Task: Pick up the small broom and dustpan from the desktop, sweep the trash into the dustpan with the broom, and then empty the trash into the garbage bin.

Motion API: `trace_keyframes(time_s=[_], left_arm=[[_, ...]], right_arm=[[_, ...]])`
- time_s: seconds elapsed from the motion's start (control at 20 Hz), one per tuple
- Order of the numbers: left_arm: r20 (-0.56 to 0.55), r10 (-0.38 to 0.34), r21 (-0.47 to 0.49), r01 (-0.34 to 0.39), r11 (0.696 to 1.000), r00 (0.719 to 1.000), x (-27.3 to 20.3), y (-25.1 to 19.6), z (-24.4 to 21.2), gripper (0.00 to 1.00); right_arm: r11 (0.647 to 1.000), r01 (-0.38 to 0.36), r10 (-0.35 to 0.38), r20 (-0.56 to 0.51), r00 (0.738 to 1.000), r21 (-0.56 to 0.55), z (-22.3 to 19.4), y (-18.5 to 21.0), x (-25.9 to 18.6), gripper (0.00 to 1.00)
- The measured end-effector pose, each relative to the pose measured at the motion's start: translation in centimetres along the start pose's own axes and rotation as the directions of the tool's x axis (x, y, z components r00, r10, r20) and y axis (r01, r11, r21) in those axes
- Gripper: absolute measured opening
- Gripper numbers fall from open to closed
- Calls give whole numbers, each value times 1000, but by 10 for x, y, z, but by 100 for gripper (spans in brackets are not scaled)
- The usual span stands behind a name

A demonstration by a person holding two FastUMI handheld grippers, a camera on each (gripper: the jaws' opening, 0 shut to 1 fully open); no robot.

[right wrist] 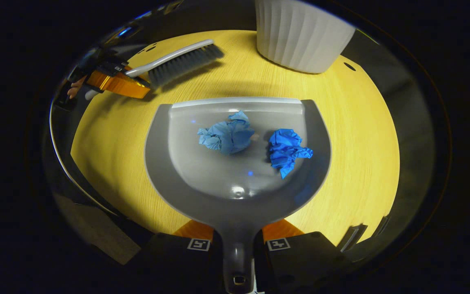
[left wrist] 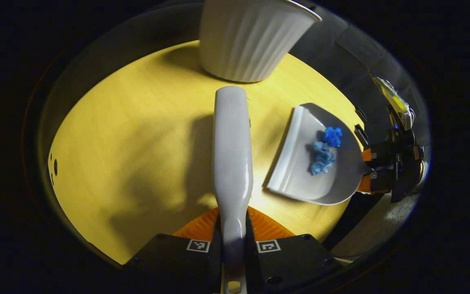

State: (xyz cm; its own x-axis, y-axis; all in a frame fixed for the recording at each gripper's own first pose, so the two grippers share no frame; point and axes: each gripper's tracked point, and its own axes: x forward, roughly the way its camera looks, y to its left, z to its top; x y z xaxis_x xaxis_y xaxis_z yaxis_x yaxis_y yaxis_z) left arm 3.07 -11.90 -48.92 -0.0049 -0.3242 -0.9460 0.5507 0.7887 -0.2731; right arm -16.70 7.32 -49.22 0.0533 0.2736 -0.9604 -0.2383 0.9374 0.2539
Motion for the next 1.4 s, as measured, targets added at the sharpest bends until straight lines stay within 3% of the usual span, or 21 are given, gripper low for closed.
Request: trace_keyframes(time_s=[0.3,0.45,0.6,1.15,1.2,1.4], left_arm=[[4,78,-100,-78,992,997,19,9,-29,27],[-3,99,-115,-99,988,995,25,9,-43,31],[8,94,-135,-92,987,996,24,12,-47,27],[16,86,-100,-84,991,996,23,11,-47,27],[17,87,-99,-85,991,996,24,10,-48,31],[19,92,-95,-89,991,996,23,7,-47,27]], right_arm=[[994,41,-44,26,999,99,7,-4,-5,35],[990,86,-94,63,994,108,12,-5,-18,35],[986,124,-137,109,985,112,8,-4,-1,35],[966,183,-227,260,939,181,16,-3,21,35],[965,198,-238,259,936,171,20,-7,21,35],[953,282,-301,225,927,111,23,-16,18,35]])
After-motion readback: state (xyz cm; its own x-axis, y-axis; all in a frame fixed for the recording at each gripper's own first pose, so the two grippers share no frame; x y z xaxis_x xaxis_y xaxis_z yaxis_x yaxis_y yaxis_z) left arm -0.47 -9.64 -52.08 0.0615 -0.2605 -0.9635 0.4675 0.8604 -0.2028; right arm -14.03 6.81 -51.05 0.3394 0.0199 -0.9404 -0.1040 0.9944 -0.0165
